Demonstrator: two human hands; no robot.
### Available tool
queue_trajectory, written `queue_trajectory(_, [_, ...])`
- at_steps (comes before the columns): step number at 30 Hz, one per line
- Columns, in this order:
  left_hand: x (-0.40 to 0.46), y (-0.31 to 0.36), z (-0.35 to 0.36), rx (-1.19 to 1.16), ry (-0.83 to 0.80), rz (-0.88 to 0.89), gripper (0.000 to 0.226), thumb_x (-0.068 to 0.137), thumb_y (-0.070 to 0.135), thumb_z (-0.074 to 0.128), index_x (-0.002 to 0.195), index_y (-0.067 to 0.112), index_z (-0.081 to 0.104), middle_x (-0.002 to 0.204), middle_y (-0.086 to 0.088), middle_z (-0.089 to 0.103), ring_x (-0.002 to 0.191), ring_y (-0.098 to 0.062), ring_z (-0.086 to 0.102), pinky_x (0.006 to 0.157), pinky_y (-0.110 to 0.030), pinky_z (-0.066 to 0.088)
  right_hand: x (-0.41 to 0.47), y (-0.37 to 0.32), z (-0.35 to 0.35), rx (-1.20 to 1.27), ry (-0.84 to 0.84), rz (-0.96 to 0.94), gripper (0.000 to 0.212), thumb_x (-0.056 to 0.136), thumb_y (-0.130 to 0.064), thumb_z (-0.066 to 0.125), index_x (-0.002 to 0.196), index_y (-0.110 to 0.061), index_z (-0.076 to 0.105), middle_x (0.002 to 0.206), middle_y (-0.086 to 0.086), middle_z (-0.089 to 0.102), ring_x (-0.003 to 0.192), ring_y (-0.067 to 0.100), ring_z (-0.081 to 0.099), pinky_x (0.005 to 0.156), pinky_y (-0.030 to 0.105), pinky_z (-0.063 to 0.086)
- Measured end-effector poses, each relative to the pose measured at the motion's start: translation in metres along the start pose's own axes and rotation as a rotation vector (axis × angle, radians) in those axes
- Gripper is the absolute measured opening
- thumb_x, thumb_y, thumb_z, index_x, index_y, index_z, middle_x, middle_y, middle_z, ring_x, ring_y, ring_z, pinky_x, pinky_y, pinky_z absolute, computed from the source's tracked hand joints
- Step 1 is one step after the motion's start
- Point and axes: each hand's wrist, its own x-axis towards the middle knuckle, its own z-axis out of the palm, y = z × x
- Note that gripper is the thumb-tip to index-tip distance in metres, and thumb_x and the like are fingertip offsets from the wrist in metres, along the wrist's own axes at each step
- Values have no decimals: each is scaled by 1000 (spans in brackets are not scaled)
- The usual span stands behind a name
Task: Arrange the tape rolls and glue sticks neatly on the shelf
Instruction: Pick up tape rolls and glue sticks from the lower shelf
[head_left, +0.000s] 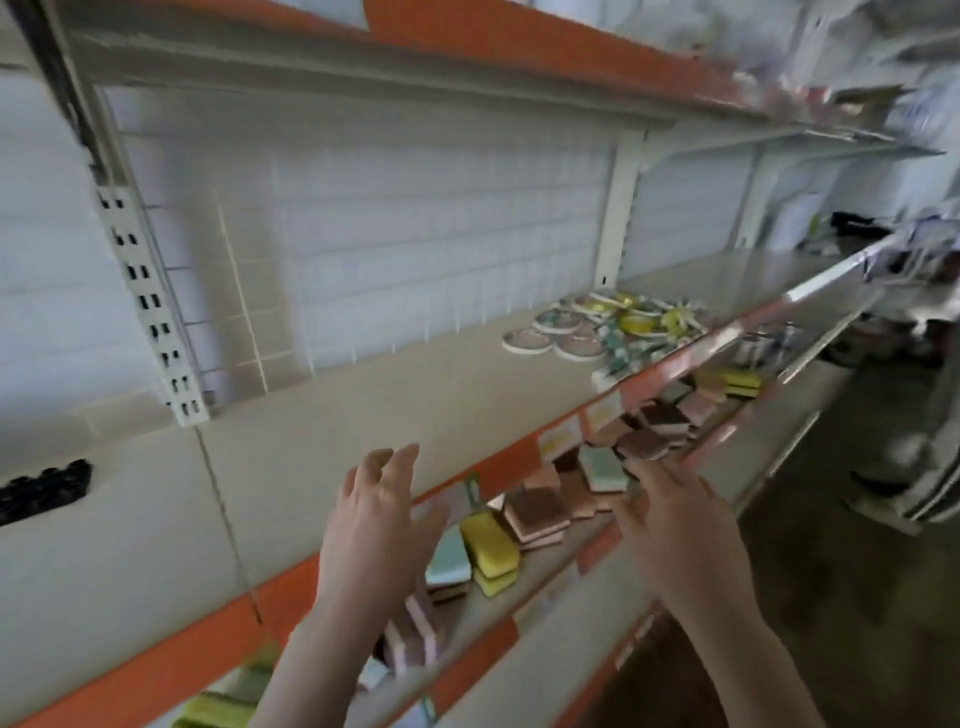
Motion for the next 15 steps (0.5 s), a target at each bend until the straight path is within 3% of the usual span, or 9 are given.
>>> queue_trajectory(6, [70, 74, 68, 12, -15, 21, 62, 87, 36, 59, 142, 23, 34, 139, -1, 38, 128, -21, 33, 101, -29, 30, 75, 98, 4, -13, 14, 62, 39, 92, -37, 50, 129, -25, 48, 121, -7, 53, 110, 10, 51, 92, 27, 40])
queue_trajectory(15, [192, 144, 164, -5, 34, 97, 58, 88, 38, 57, 141, 26, 35, 141, 2, 38, 128, -18, 34, 101, -28, 31, 202, 183, 54, 51, 55, 43, 37, 89, -30, 58, 124, -19, 55, 119, 0, 59, 107, 16, 57, 87, 30, 45])
